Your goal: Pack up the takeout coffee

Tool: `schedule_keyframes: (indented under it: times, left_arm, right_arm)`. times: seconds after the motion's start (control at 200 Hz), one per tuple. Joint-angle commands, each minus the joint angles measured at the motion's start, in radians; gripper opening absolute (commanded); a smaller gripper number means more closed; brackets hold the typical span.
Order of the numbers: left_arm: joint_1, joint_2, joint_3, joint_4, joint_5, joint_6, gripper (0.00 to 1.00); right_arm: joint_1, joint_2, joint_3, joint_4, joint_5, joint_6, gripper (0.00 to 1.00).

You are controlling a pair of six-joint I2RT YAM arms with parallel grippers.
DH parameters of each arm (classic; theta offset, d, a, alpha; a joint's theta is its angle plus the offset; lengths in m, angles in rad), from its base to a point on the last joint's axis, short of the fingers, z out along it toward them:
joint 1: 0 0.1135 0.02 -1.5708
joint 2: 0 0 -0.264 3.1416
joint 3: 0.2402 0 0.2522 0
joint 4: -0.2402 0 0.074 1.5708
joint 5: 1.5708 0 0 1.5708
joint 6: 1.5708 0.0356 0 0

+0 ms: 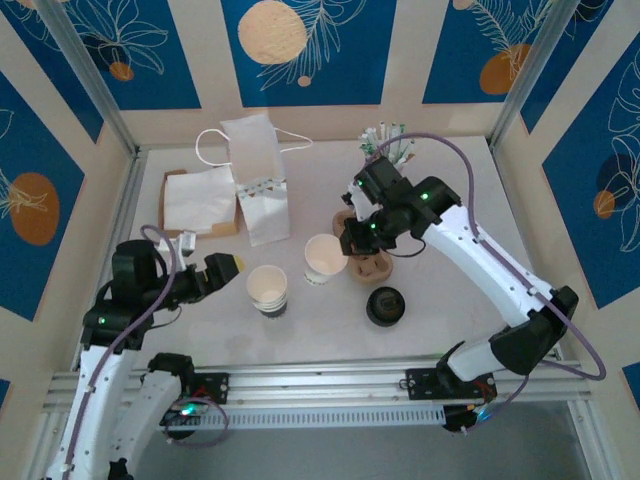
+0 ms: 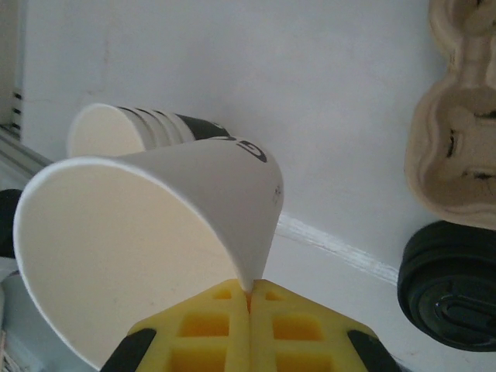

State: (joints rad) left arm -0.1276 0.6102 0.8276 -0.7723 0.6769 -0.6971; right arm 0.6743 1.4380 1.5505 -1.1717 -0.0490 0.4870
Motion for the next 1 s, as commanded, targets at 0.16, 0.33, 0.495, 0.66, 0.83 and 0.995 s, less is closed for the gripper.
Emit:
schedule_keyframes:
  times: [0.16, 0.33, 0.495, 0.66, 0.83, 0.995]
  left_arm:
    - [-0.092, 0.058, 0.059, 0.024, -0.090, 0.039, 1.00]
    - [-0.238, 0.114, 0.076, 0.050, -0.221, 0.042, 1.00]
    - [-0.419, 0.206, 0.116, 0.056, -0.377, 0.065, 1.00]
    - [-0.536, 0.286, 0.147, 0.081, -0.470, 0.081, 1.00]
    - [-0.587, 0.334, 0.166, 0.114, -0.507, 0.090, 1.00]
    - [-0.618, 0.351, 0.179, 0.137, -0.537, 0.097, 1.00]
  right_arm:
    - [0.022, 0.015, -0.161, 0.116, 0.002, 0.015, 0.02]
    - [0.073, 0.063, -0.206, 0.161, 0.070, 0.025, 0.02]
    - [0.100, 0.113, -0.238, 0.205, 0.094, 0.035, 0.02]
    - [0.121, 0.153, -0.254, 0.228, 0.138, 0.036, 0.02]
    - [0.123, 0.178, -0.268, 0.226, 0.186, 0.033, 0.05]
    - [0.109, 0.165, -0.282, 0.218, 0.198, 0.034, 0.05]
